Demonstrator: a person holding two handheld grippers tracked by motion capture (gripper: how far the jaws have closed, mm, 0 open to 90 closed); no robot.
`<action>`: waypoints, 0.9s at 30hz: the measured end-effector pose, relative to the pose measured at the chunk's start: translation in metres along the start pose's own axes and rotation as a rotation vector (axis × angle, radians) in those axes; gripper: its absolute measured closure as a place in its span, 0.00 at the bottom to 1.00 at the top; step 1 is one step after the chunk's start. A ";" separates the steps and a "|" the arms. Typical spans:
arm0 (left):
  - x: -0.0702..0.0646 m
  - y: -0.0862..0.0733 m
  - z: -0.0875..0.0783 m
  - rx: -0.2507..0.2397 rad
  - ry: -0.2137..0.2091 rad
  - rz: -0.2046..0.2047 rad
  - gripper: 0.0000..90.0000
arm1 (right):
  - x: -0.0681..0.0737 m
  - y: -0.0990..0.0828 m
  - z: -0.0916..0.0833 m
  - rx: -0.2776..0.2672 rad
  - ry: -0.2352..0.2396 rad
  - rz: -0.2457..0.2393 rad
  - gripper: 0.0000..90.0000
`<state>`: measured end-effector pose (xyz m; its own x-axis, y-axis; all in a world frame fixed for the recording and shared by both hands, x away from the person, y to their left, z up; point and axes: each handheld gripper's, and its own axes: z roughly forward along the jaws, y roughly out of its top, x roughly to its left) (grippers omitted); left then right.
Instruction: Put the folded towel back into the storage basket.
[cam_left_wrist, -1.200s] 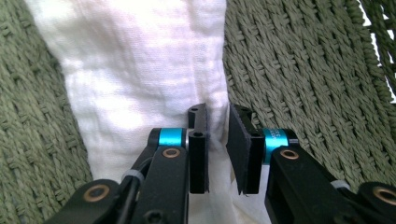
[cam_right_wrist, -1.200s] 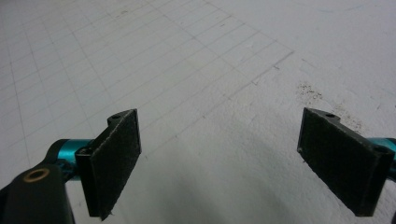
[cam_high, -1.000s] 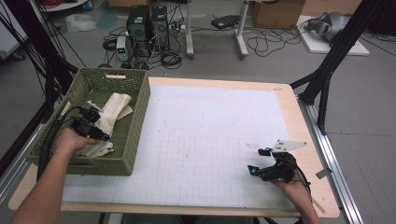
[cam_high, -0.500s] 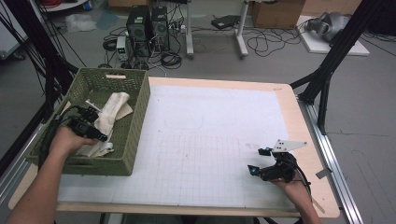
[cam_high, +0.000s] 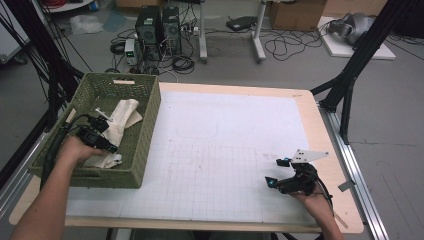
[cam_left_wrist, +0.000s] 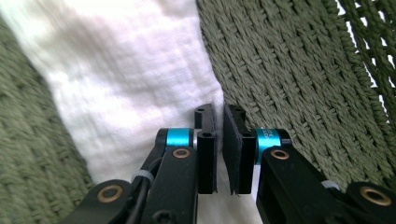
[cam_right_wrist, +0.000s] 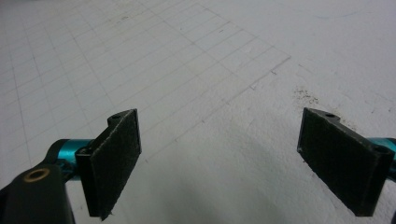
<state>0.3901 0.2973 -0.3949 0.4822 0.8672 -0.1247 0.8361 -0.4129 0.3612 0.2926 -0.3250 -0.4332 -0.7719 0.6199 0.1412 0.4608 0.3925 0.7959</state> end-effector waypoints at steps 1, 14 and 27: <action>0.000 0.000 -0.001 -0.007 -0.009 0.005 0.91 | 0.000 0.000 0.000 -0.003 0.001 0.000 0.14; -0.001 0.000 -0.016 -0.109 -0.032 0.025 0.77 | 0.001 0.001 0.000 -0.005 0.002 -0.003 0.14; -0.008 -0.001 -0.032 -0.257 -0.050 0.066 0.76 | 0.002 0.002 -0.003 -0.017 0.001 -0.002 0.14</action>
<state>0.3763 0.2996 -0.3646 0.5510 0.8233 -0.1364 0.7115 -0.3780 0.5923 0.2907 -0.3252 -0.4298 -0.7736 0.6180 0.1401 0.4514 0.3822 0.8063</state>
